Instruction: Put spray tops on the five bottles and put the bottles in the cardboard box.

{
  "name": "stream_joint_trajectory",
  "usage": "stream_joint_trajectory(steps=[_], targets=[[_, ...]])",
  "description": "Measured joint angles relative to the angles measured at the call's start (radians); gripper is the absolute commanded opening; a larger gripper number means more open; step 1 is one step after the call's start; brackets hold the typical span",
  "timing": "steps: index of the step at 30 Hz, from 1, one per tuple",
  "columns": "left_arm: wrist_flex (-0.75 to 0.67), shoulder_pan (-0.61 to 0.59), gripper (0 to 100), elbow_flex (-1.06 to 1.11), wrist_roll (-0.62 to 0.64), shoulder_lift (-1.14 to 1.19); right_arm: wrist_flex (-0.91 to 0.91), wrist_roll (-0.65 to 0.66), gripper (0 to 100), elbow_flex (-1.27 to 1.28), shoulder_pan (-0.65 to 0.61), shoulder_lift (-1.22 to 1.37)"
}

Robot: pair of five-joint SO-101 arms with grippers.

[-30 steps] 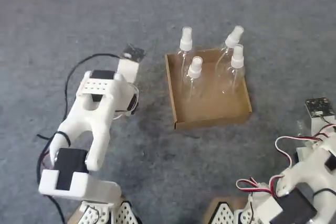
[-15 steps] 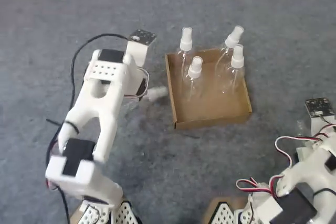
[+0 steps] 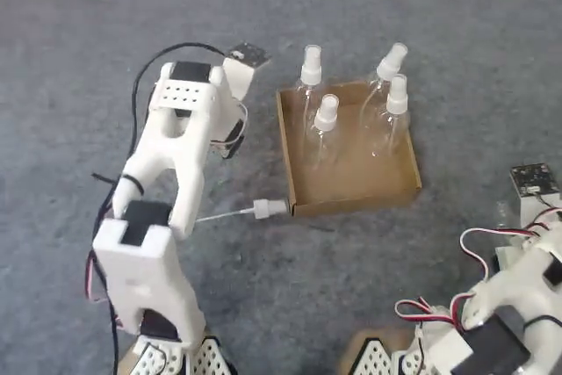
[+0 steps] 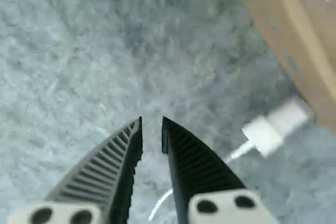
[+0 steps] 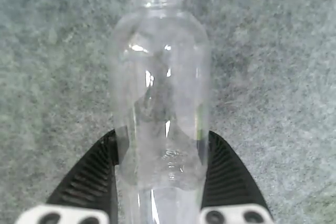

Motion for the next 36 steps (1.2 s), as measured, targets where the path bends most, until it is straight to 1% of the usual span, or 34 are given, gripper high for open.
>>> stream_joint_trajectory(steps=[3, 7, 10, 13, 18, 24, 36], targets=[[-0.061, 0.015, 10, 0.14, -0.068, -0.11, 0.0, 0.0, 1.7, 0.0, 0.0, 0.0], [-0.216, 0.035, 14, 0.425, -0.18, -0.328, 0.0, 0.0, 1.7, 0.0, 0.0, 0.0], [-0.299, 0.071, 15, 0.618, -0.241, -0.494, 0.0, 0.0, 1.7, 0.0, 0.0, 0.0], [-0.347, 0.135, 16, 0.732, -0.279, -0.597, 0.0, 0.0, 1.7, 0.0, 0.0, 0.0], [-0.425, 0.213, 17, 0.798, -0.29, -0.617, 0.0, 0.0, 1.7, 0.0, 0.0, 0.0], [-0.509, 0.264, 17, 0.825, -0.292, -0.551, 0.0, 0.0, 1.7, 0.0, 0.0, 0.0], [-0.626, 0.262, 16, 0.848, -0.292, -0.404, 0.0, 0.0, 1.7, 0.0, 0.0, 0.0]])
